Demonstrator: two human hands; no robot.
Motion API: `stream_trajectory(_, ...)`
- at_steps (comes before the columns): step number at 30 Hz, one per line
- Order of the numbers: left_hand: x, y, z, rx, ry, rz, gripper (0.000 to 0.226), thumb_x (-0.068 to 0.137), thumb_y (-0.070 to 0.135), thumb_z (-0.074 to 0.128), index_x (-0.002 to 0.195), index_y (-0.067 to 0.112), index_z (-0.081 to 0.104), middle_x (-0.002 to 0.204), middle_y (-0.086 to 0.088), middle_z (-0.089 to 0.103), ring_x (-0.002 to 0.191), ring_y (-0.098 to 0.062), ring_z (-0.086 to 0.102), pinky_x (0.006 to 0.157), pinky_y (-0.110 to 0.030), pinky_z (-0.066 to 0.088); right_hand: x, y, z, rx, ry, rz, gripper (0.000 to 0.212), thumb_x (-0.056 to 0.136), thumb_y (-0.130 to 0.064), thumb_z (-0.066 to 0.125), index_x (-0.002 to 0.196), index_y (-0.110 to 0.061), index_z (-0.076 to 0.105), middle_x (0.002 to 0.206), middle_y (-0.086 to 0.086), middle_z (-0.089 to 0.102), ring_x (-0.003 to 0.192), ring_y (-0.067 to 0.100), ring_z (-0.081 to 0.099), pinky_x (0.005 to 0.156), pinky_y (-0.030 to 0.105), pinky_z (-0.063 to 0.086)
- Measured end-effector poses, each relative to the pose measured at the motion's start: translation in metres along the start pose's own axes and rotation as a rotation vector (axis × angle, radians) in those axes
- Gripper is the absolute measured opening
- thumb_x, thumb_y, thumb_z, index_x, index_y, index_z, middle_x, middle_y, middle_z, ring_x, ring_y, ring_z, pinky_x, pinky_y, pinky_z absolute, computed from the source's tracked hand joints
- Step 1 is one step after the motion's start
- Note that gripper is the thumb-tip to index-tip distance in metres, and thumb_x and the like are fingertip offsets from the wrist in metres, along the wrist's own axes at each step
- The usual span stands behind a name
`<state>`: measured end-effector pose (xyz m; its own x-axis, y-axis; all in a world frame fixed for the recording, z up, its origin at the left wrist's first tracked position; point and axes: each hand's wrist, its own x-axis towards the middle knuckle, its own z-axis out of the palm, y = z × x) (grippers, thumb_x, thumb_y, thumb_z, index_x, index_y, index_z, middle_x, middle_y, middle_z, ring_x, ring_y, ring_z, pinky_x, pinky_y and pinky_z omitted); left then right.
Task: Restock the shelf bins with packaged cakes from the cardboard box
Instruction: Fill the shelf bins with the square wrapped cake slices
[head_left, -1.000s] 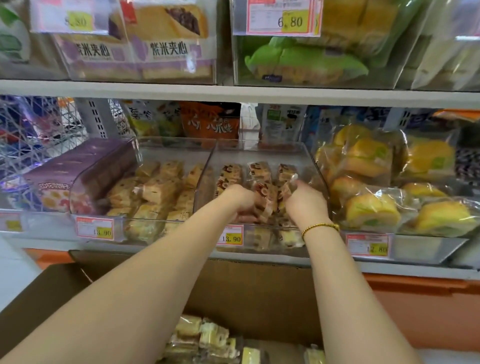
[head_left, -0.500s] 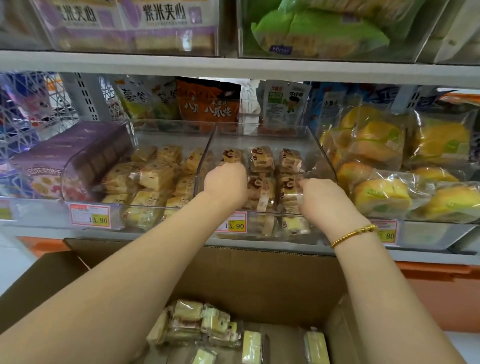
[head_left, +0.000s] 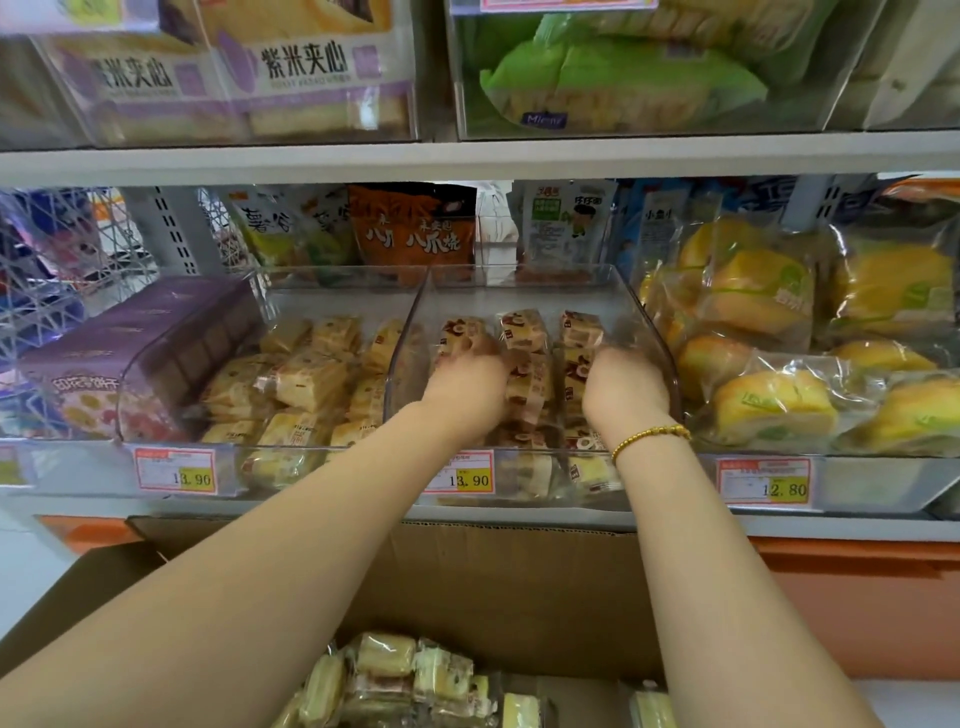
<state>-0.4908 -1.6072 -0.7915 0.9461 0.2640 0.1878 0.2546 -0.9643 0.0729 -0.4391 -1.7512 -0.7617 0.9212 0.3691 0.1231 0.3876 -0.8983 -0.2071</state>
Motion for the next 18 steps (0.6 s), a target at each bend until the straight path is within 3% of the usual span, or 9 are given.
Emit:
stream_trajectory(7,0.02,-0.002,0.001,0.195,-0.014,-0.098,0.062,0.089,0.023,0.064,0.144,0.031,0.039,0.143,-0.01,0.042,0.134,-0.034,0.031,0.108,-0.044,0.028,0.007,0.003,0.007,0.076,-0.004,-0.004,0.035,0.094,0.0,0.042,0.126,-0.008,0.051,0.122,0.015,0.059,0.112,0.031,0.059,0.087,0.037,0.05)
stream_trajectory(10,0.014,0.003,-0.004,0.166,-0.051,-0.101,0.06,0.087,0.029,0.065,0.142,0.029,0.042,0.143,-0.011,0.041,0.135,-0.035,0.03,0.11,-0.047,0.026,0.001,0.001,0.001,0.047,0.0,-0.048,0.029,0.092,0.0,0.046,0.118,-0.006,0.056,0.116,0.014,0.062,0.106,0.03,0.061,0.08,0.034,0.05)
stream_trajectory(12,0.0,0.008,-0.018,0.032,-0.019,-0.095,0.053,0.085,0.034,0.066,0.135,0.024,0.05,0.133,-0.011,0.049,0.129,-0.033,0.04,0.108,-0.046,0.033,-0.006,0.0,-0.011,0.047,0.103,-0.103,0.023,0.091,-0.001,0.049,0.111,-0.007,0.061,0.11,0.013,0.063,0.101,0.029,0.061,0.073,0.033,0.047)
stream_trajectory(15,-0.051,0.008,-0.041,-0.253,0.239,-0.053,0.023,0.09,0.034,0.062,0.106,0.017,0.063,0.096,0.002,0.063,0.09,-0.015,0.058,0.079,-0.029,0.049,-0.029,-0.002,-0.026,0.186,0.204,-0.237,0.011,0.09,-0.017,0.062,0.1,-0.018,0.068,0.098,0.002,0.067,0.088,0.021,0.063,0.076,0.031,0.05)
stream_trajectory(16,-0.076,0.007,-0.047,-0.337,0.301,-0.041,0.019,0.091,0.035,0.06,0.093,0.016,0.065,0.083,0.005,0.062,0.076,-0.011,0.057,0.069,-0.024,0.047,-0.04,-0.003,-0.031,0.261,0.154,-0.29,0.005,0.088,-0.025,0.066,0.09,-0.022,0.07,0.088,-0.003,0.066,0.079,0.016,0.061,0.074,0.029,0.05)
stream_trajectory(18,-0.129,-0.001,-0.049,-0.418,0.321,-0.018,0.03,0.094,0.036,0.056,0.071,0.016,0.061,0.062,0.006,0.056,0.057,-0.007,0.052,0.055,-0.017,0.039,-0.065,-0.005,-0.039,0.339,-0.01,-0.402,0.012,0.085,-0.033,0.07,0.076,-0.025,0.067,0.074,-0.008,0.063,0.068,0.007,0.057,0.067,0.026,0.048)
